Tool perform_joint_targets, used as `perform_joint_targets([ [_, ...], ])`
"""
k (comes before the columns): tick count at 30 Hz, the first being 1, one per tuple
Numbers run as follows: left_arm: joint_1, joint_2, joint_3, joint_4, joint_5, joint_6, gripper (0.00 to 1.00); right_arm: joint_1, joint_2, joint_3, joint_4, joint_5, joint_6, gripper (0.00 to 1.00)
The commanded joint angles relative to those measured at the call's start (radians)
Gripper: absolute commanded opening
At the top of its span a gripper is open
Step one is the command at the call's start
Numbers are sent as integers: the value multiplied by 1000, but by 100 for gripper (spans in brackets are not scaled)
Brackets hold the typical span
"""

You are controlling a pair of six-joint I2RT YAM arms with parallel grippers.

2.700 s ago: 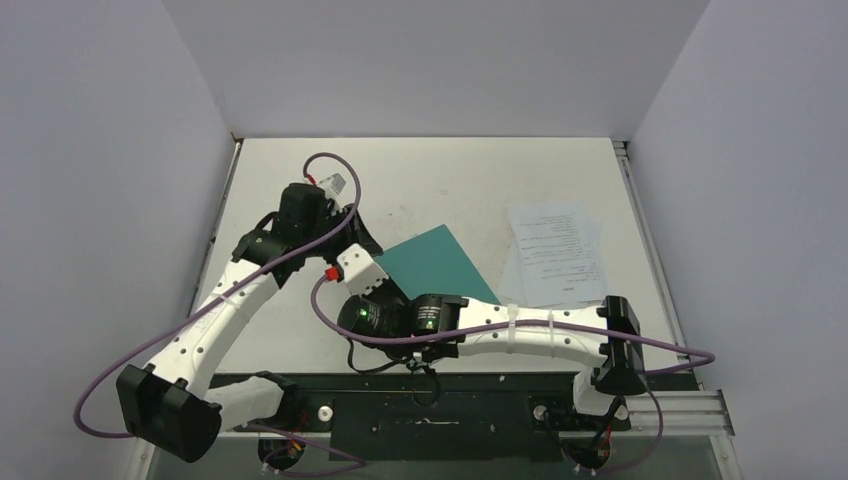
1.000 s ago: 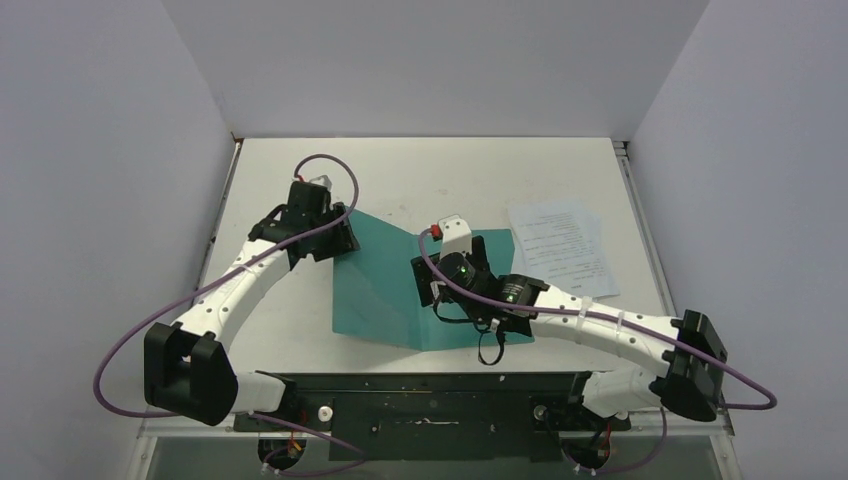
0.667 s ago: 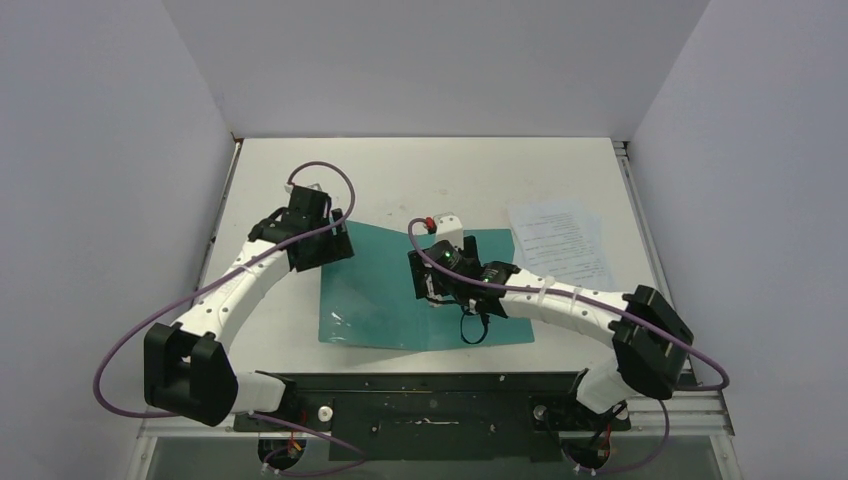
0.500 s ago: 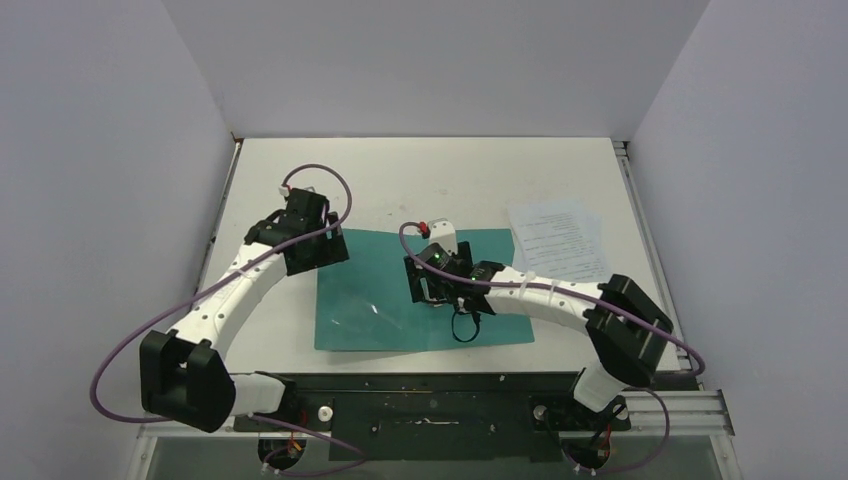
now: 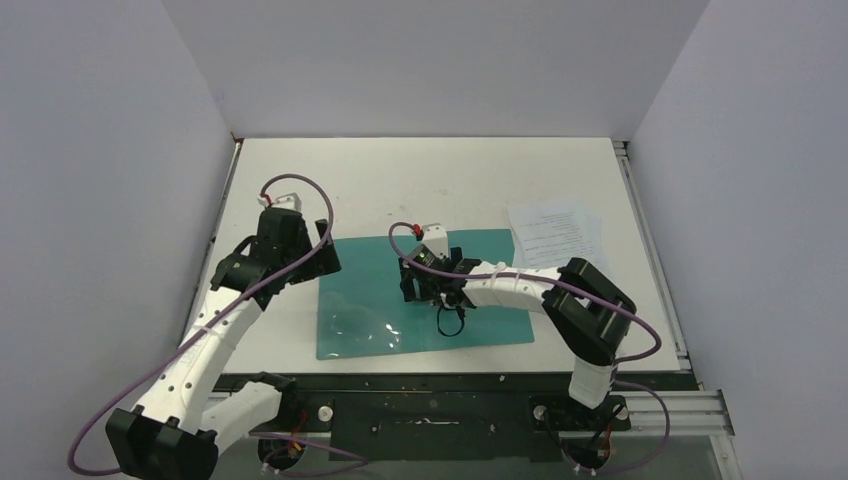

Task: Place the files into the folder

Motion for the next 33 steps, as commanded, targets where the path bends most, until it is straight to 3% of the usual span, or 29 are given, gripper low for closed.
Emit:
perform_joint_targets([
  [1,3,-44,-35,42,106,15,96,-3,38,33,44,20,52,90],
  [9,4,-83,-99,96,215,-9,96,23,90,10,20,51,77,90],
  [22,4,-94,-159,124,231,-18,97,96,197,69,-129,213,107,91],
  [33,4,-113,-188,143,251,-42,96,97,86,147,-149,207,72,90],
])
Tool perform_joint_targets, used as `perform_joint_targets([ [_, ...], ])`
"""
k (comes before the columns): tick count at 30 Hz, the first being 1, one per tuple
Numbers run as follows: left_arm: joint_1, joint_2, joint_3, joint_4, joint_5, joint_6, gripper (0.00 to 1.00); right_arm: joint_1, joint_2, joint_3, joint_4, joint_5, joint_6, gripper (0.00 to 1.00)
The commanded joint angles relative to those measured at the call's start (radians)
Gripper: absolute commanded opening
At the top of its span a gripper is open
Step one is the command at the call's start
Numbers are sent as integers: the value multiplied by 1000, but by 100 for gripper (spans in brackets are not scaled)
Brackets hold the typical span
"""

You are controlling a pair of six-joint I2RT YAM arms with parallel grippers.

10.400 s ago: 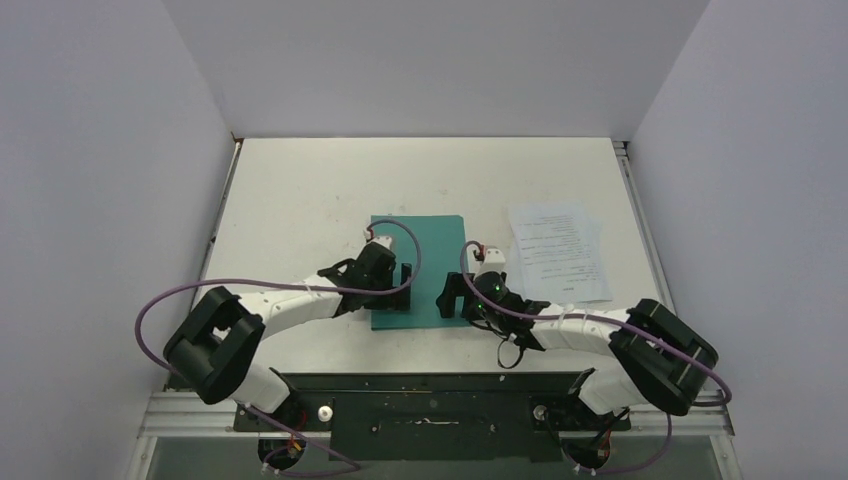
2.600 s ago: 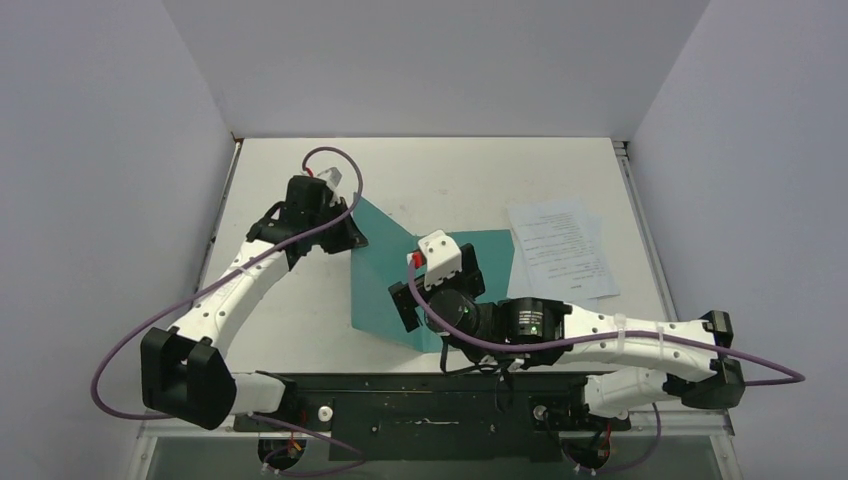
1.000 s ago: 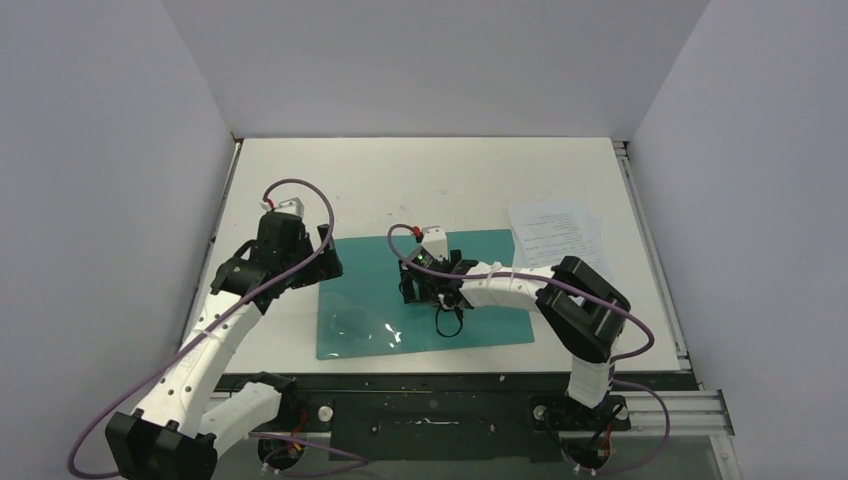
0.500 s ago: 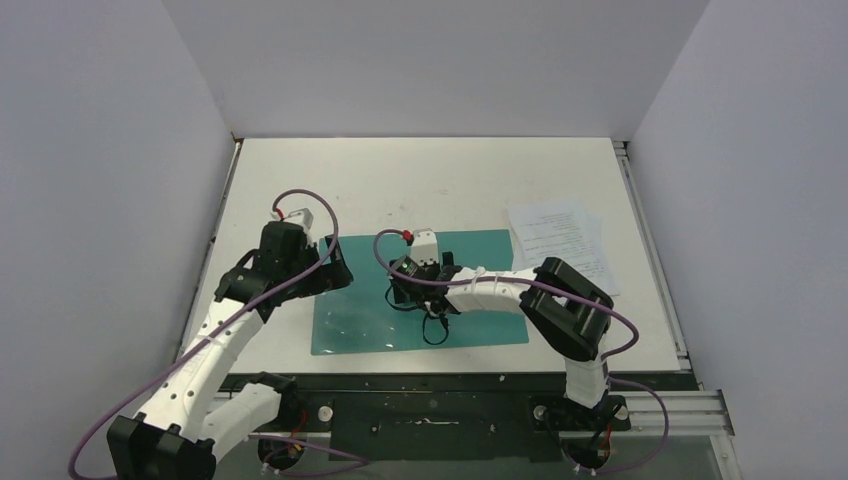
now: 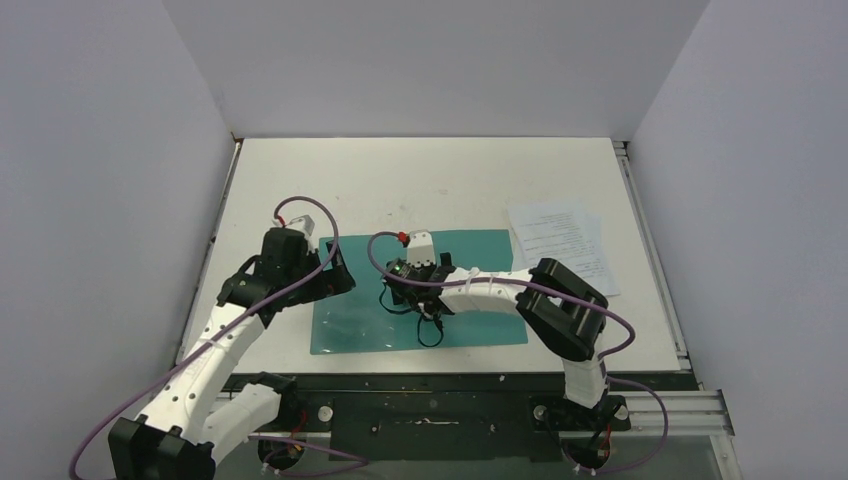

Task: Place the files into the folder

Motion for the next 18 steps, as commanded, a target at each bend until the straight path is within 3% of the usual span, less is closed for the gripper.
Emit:
perform_joint_targets([
  [1,4,-28,3,60,13,-14,96,2,-71,53,-108,-5,-40,90],
  [9,3,-18,34,83,49,-9,96,-20,-266,73,-167,16,-87,90],
  [18,3,37,48,197,232,-60,96,-128,-449,6,-232,67,-184,91],
])
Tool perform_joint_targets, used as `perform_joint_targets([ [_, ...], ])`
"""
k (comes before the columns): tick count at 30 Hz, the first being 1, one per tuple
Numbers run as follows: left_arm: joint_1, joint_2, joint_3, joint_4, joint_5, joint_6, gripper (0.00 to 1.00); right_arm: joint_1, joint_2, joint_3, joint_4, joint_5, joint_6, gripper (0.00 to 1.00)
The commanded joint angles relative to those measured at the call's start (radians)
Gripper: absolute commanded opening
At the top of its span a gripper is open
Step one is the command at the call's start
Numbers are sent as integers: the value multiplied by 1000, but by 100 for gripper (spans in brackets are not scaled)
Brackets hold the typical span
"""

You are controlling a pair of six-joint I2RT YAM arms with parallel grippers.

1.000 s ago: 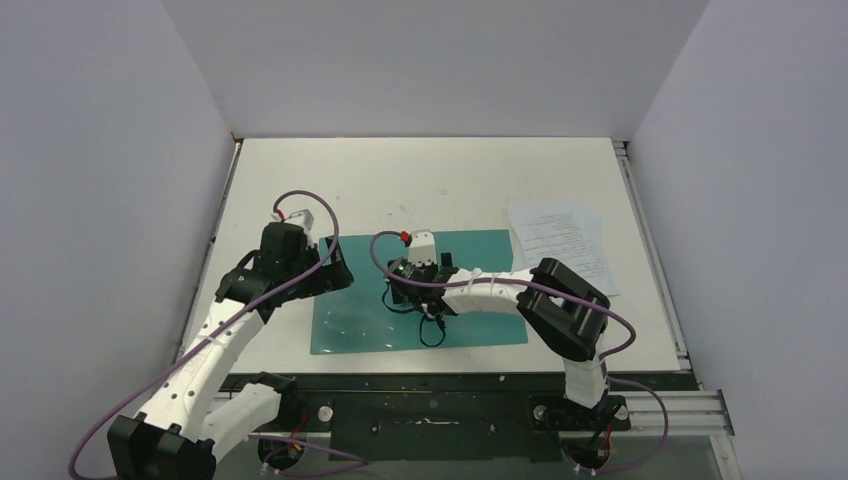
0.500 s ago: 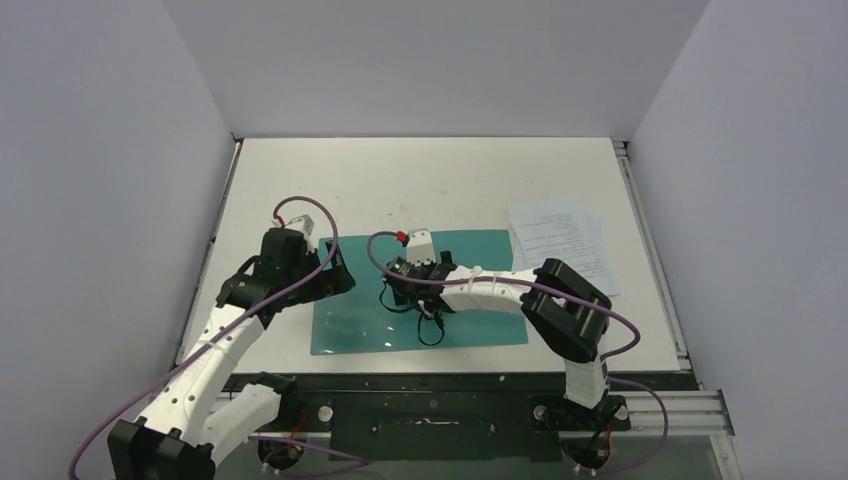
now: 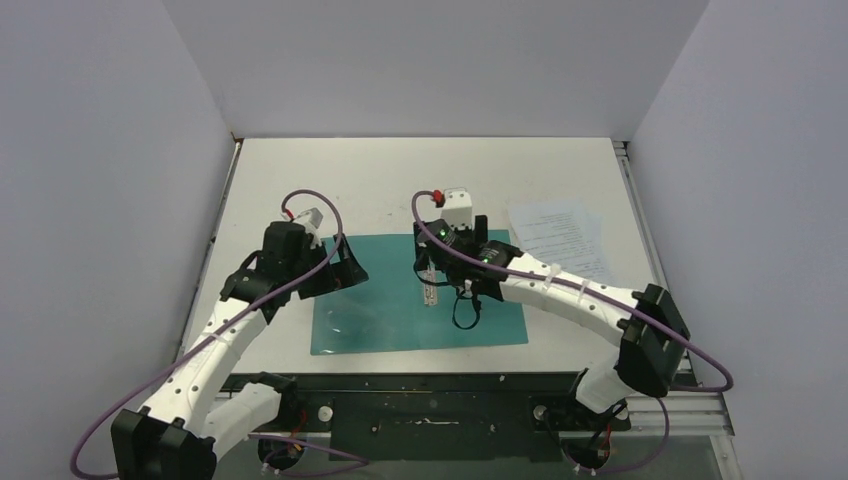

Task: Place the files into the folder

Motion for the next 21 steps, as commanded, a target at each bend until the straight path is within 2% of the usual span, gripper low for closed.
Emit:
perform_joint_targets([
  [1,2,22,37,131,120,-47,97,-97,-85,-34,-43,45,-88,92],
  [7,-1,44,12,189,171,-75,96,-275,-125,-86,-27,-49,-178,98],
  [14,-4,52,-5,200,182,-67,97,-482,-108,-144,37,-183,-231,80],
  [21,-4,42,-11,171,198,-33,96,-593,-3,-147,79,-251,-241,71],
])
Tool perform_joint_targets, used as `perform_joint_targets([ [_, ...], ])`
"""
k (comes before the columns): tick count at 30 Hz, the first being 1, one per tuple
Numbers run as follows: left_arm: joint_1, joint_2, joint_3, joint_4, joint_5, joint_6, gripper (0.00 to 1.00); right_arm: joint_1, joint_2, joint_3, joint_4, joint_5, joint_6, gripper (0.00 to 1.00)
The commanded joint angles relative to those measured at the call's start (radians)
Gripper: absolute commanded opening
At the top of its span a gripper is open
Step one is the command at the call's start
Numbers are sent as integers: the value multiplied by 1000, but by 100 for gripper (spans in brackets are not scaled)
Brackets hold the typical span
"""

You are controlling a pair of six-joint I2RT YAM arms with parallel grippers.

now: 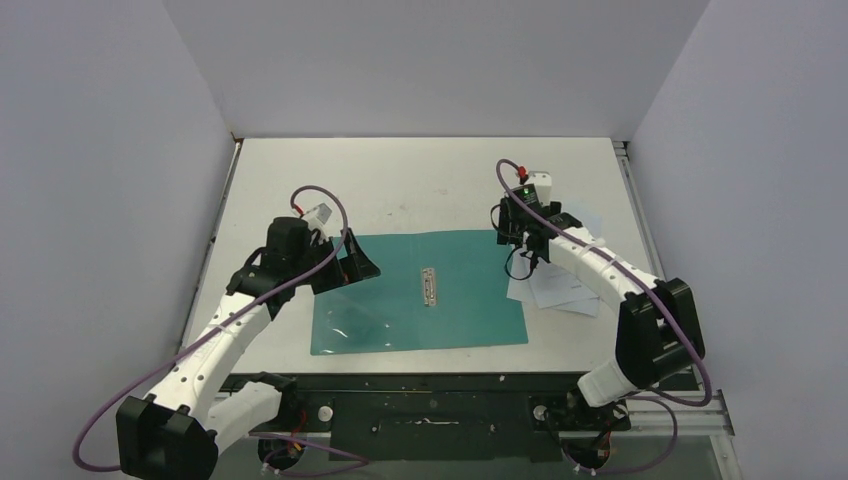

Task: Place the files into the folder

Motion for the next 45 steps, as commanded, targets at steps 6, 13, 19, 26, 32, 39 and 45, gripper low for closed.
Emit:
perform_joint_targets([
  [6,-3,-26,14,1,56,62,96,-97,131,-2,88,-101,-23,68],
  [13,-3,-20,-1,-2,65,83,97,-128,192,2,112,-135,-18,63],
  [19,-2,-15,-16,-1,70,94,97,-151,231,-7,128,-141,-13,61],
  [26,-2,-16,-29,5,72,96,96,-175,272,-24,148,-161,-13,53],
  [32,-1,-22,-29,-2,63,102,96,-189,297,-49,167,-187,-5,38],
  [39,-1,-23,-26,-8,55,107,96,-198,303,-98,193,-218,0,18],
  [45,-1,-25,-27,-10,51,107,97,-199,286,-112,197,-227,-1,5],
])
